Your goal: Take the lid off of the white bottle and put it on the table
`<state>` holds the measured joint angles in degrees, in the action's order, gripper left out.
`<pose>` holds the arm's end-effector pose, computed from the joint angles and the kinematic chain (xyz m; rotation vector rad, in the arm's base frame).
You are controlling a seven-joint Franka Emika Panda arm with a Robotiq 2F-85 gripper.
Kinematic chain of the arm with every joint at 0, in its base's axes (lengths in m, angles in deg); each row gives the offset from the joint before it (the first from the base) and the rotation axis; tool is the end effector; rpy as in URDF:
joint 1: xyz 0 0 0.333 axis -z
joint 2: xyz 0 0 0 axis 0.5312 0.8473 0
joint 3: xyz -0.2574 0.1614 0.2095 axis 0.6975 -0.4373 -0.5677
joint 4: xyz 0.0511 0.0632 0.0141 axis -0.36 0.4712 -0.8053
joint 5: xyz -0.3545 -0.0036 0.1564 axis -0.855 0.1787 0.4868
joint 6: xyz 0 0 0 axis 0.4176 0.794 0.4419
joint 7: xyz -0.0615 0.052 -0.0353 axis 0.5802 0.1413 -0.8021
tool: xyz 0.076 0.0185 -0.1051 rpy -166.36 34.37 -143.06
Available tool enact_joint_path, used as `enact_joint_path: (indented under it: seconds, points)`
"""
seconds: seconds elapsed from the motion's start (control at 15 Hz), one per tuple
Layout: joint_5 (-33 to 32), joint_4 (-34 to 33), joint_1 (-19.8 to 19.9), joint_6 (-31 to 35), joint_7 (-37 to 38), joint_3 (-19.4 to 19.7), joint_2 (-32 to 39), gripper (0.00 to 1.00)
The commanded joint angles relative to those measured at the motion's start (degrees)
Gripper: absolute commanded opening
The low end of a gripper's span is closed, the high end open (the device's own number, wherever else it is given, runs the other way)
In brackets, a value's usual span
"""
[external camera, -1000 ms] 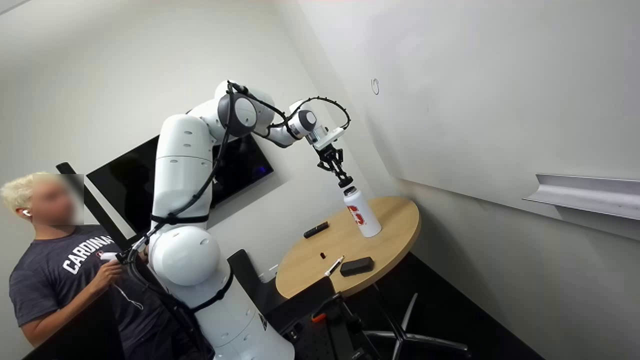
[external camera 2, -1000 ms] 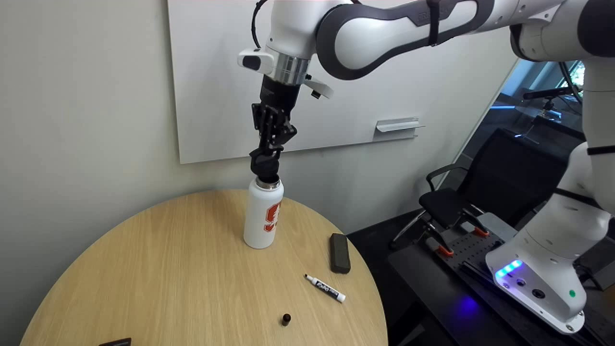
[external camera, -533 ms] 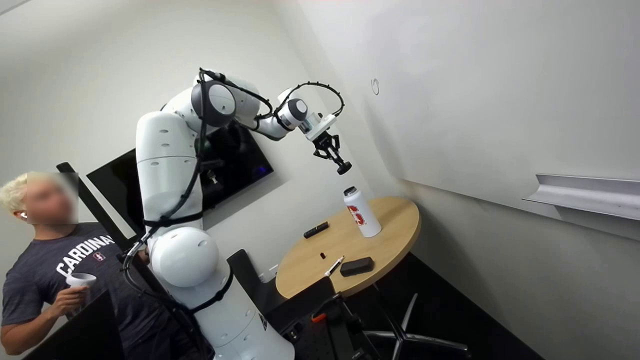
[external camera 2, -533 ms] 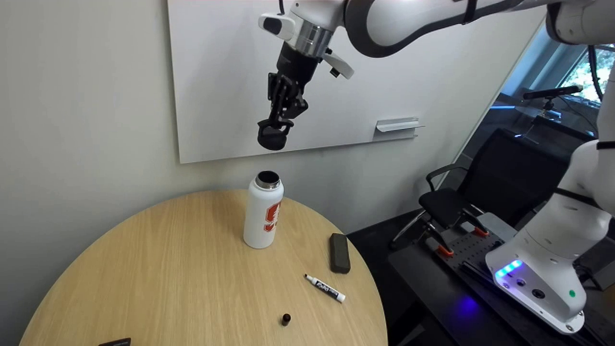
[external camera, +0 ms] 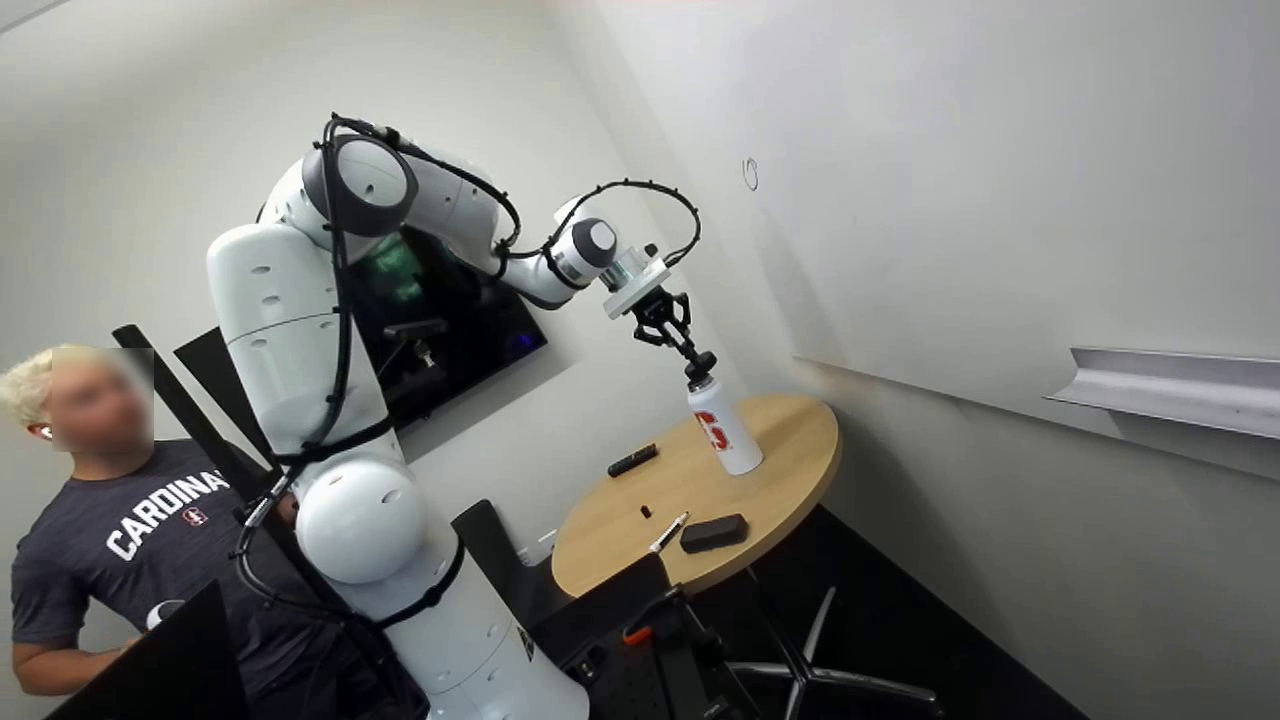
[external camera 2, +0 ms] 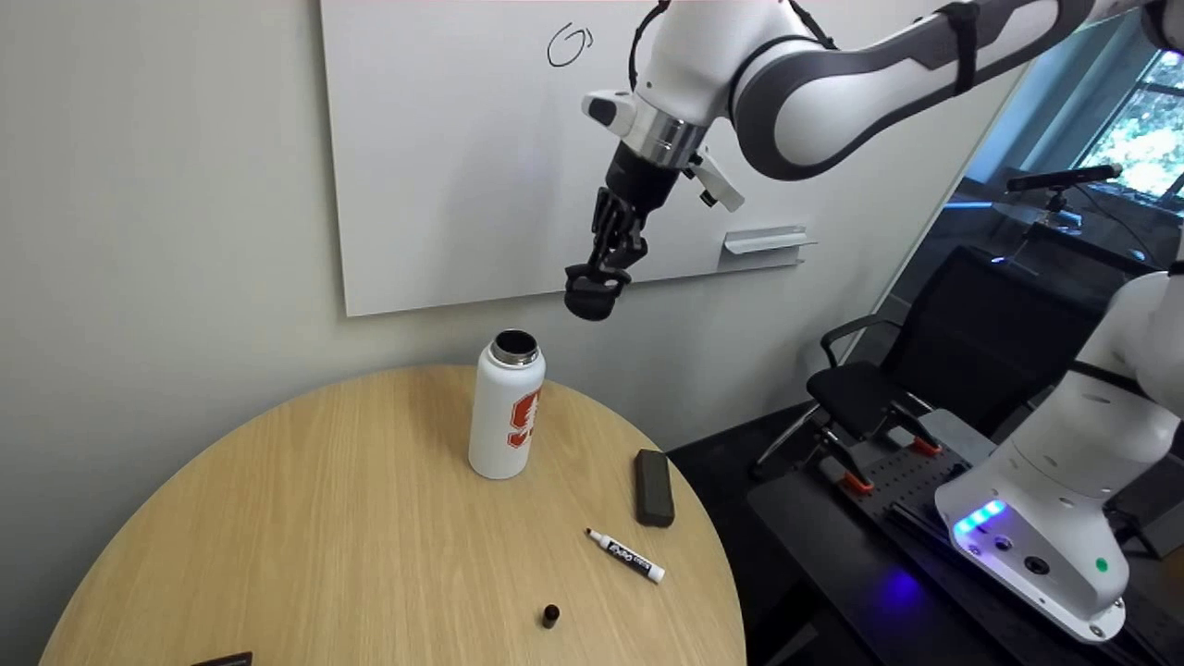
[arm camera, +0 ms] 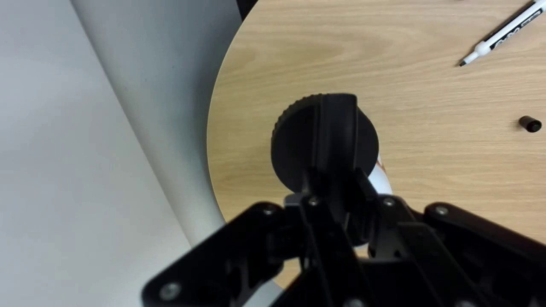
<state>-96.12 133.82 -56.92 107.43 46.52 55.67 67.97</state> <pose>0.4312 0.4413 0.4003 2.4284 1.8903 0.3175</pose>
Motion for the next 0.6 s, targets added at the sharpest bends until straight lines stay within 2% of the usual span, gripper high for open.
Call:
enact_joint_path:
  seconds: [0.0, 0.27, 0.53]
  points:
    - [0.2, 9.7, 1.5, 7.9, 8.3, 1.3, -3.0, 0.10]
    - [-0.6, 14.5, 2.0, 17.2, 15.0, 3.6, 0.3, 0.10]
    - [-0.8, 15.0, 1.9, 22.3, 18.3, 6.3, 5.7, 0.10]
